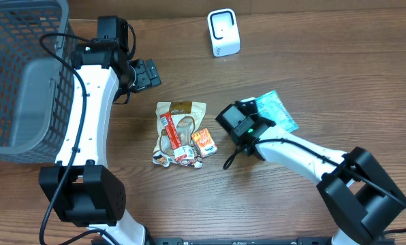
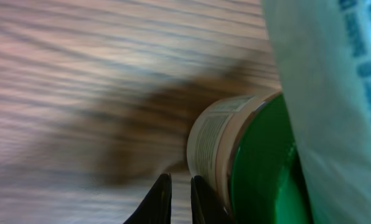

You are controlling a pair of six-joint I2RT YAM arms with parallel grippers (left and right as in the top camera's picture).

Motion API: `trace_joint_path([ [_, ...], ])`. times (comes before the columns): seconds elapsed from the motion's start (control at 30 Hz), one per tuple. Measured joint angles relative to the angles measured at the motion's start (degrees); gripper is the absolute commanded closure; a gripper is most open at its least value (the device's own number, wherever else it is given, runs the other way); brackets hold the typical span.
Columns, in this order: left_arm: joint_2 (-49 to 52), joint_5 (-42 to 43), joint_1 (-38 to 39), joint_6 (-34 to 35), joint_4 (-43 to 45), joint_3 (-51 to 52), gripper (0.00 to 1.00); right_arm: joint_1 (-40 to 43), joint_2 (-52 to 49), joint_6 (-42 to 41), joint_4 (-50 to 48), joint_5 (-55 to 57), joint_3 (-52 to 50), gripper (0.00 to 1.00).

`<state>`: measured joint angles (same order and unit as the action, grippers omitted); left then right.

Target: Scan the item barcode

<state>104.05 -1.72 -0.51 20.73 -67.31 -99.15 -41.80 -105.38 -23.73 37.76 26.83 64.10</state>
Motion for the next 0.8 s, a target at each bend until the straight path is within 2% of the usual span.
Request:
trace_joint_path([
  [0.5,0.00,0.00,0.00,0.00,0.00,0.00,0.00,4.31,-0.02,2.54,1.51,4.04,0.39,0.85],
  [0.63,0.00,0.00,-0.02,0.00,0.00,0.00,0.00,3.91,-0.02,3.45,4.63,-0.68,4.37,0.80],
  [0.8,0.00,0.00,0.00,0.00,-0.02,0.00,0.00,1.05,0.00,4.24,4.55,-12.76,12.92,0.73],
])
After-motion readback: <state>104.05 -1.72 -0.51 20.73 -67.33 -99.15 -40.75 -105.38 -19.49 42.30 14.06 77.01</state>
